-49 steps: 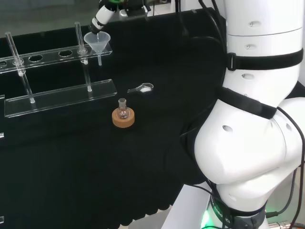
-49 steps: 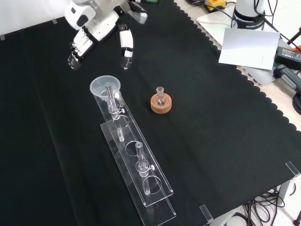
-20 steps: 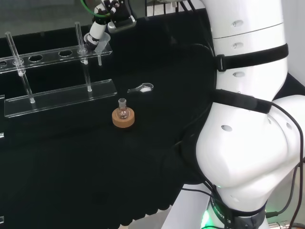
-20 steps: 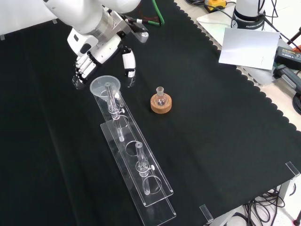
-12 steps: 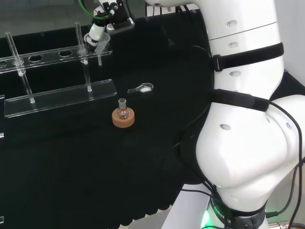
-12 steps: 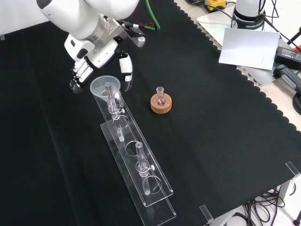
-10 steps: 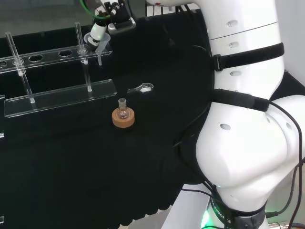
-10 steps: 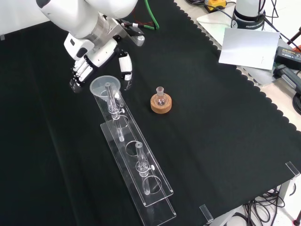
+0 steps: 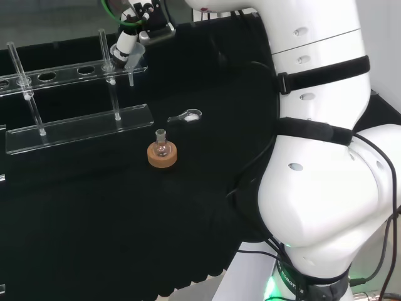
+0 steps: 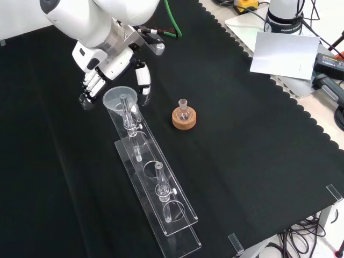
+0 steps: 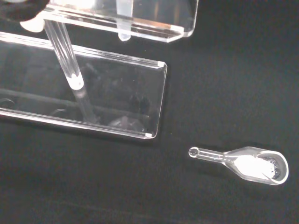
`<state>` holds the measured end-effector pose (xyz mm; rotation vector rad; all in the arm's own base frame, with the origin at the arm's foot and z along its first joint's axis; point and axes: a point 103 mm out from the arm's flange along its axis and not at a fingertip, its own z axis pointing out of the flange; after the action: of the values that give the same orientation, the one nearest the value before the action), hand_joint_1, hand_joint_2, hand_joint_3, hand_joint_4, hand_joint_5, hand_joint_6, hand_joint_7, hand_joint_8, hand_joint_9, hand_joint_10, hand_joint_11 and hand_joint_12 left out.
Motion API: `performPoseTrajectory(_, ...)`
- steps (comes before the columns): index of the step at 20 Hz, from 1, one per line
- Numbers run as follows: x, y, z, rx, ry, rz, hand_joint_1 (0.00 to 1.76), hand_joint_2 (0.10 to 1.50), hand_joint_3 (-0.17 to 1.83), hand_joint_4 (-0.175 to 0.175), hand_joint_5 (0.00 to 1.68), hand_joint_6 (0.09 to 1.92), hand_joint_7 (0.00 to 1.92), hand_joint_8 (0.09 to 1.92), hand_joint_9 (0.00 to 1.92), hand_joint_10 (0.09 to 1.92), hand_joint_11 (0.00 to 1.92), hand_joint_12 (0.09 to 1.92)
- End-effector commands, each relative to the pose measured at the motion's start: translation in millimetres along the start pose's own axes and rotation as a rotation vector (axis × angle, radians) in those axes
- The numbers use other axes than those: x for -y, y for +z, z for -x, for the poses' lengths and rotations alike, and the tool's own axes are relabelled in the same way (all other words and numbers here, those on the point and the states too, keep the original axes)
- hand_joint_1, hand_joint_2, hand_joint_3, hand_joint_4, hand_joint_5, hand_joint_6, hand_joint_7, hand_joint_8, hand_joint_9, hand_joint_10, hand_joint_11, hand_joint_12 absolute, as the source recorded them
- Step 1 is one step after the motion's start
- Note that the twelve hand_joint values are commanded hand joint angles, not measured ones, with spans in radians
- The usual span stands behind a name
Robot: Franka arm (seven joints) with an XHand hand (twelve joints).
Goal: Pick up the funnel from the transparent funnel stand.
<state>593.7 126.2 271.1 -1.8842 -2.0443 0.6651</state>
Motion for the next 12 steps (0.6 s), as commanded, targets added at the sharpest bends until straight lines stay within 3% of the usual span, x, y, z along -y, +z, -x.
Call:
performPoseTrajectory(1, -2.8, 6.3, -1.9, 0.023, -0.001, -0.012, 0.66, 0.61, 0.41, 0.036, 0.08, 0.09, 0.03, 0.41, 0.20, 0.87, 0.32, 1.52)
performPoseTrajectory(4, -4.7, 6.8, -3.8, 0.032, 0.002, -0.015, 0.66, 0.61, 0.43, 0.030, 0.12, 0.09, 0.00, 0.59, 0.26, 0.83, 0.34, 1.51)
performPoseTrajectory(8, -6.0, 5.9, -5.8, 0.037, 0.010, 0.008, 0.66, 0.60, 0.44, 0.025, 0.16, 0.09, 0.01, 0.66, 0.31, 0.82, 0.34, 1.51)
performPoseTrajectory(10, -5.6, 4.8, -4.9, 0.068, 0.026, 0.063, 0.66, 0.62, 0.45, 0.014, 0.24, 0.09, 0.10, 0.70, 0.39, 0.78, 0.35, 1.50)
performPoseTrajectory(12, -4.2, 1.9, -0.2, 0.105, 0.005, 0.104, 0.68, 0.65, 0.47, -0.003, 0.37, 0.09, 0.26, 0.73, 0.53, 0.70, 0.38, 1.45)
